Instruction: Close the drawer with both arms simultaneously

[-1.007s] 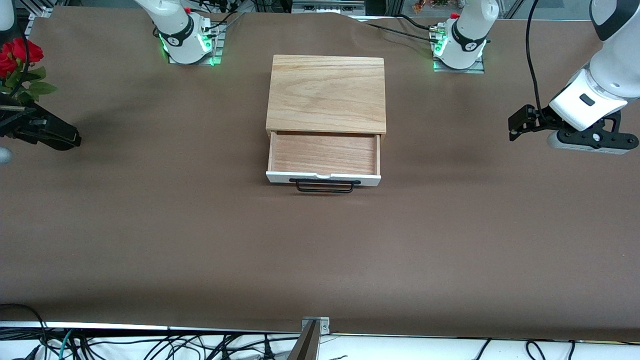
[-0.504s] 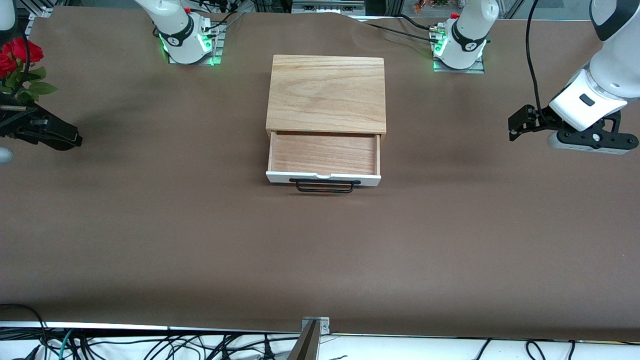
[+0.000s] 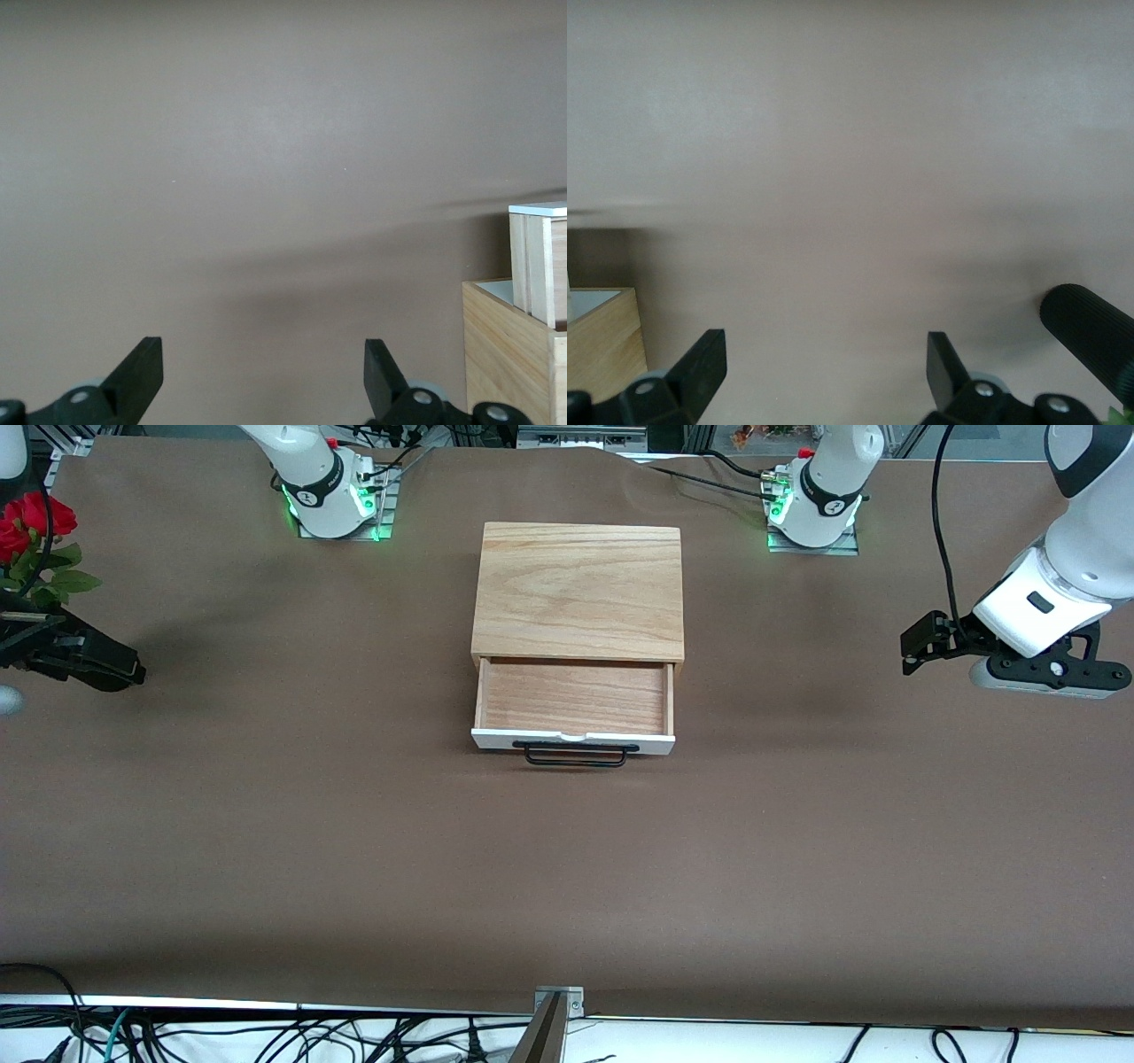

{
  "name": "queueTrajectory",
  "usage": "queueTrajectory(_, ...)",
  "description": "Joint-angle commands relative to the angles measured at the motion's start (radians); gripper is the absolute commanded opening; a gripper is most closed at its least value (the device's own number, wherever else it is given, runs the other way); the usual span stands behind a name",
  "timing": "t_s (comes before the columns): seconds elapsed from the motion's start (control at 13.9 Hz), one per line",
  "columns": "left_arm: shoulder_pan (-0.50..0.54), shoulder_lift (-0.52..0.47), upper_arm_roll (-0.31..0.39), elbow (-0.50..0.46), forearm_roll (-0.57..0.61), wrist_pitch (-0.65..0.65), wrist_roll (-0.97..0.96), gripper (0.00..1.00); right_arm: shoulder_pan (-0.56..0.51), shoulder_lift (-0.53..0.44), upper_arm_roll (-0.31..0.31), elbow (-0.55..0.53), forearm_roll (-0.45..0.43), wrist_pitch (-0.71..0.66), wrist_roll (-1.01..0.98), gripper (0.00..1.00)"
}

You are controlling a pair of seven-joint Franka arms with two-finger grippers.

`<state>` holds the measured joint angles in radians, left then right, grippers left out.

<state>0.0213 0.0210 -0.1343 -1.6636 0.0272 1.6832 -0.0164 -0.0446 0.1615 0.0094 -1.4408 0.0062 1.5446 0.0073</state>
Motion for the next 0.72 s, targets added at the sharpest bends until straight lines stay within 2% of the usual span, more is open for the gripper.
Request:
queueTrajectory(0.0,0.003,0.014,-0.004,0.033,0.003,-0.019,0.012,1.0,-0.001,0.001,0.0,0.008,0.012,0.002,-0.017,1.0)
queueTrajectory(0.65,-0.007,0.017,-0.005,0.033,0.002,-0.019,0.0,1.0,-0.001,0.007,0.0,0.019,0.015,0.0,-0.013,1.0)
